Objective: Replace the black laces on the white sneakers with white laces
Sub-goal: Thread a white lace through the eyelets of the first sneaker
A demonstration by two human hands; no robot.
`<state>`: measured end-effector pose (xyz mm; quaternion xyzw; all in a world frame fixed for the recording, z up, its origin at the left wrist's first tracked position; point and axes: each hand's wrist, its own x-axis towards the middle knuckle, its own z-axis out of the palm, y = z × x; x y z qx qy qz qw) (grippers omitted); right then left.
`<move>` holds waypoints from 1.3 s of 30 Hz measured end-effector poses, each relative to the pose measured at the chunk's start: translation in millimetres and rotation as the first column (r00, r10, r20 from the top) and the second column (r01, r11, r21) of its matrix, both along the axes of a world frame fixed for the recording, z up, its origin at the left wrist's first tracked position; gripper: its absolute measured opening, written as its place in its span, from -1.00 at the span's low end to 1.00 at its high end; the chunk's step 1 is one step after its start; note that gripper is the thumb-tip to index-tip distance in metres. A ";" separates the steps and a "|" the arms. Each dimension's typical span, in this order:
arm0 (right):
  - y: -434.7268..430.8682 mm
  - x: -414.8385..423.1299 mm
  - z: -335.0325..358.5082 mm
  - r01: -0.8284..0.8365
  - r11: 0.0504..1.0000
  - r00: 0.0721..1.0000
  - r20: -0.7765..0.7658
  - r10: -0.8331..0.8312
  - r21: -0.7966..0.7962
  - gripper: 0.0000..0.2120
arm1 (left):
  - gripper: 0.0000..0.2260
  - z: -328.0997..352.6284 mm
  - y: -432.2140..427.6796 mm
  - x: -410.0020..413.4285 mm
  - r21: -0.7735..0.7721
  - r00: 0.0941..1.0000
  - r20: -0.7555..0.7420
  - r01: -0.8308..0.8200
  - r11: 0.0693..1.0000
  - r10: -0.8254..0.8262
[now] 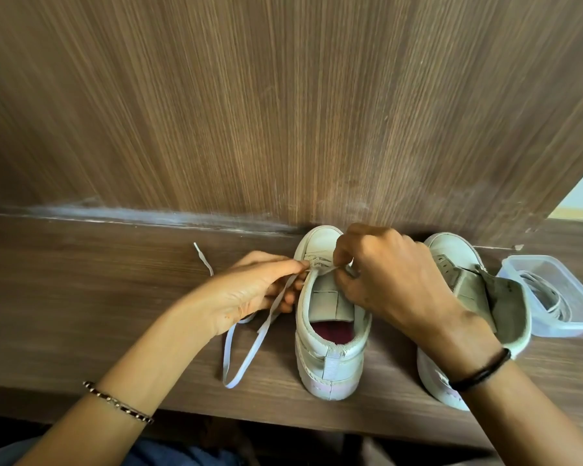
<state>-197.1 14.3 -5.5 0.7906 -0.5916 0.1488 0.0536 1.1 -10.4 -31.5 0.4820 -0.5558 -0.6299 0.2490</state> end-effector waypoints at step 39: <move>-14.4 -4.6 3.8 -0.081 0.961 0.912 0.409 -0.035 0.263 -0.82 | -0.75 11.1 -10.9 8.2 -0.088 0.903 0.425 0.116 0.989 -0.068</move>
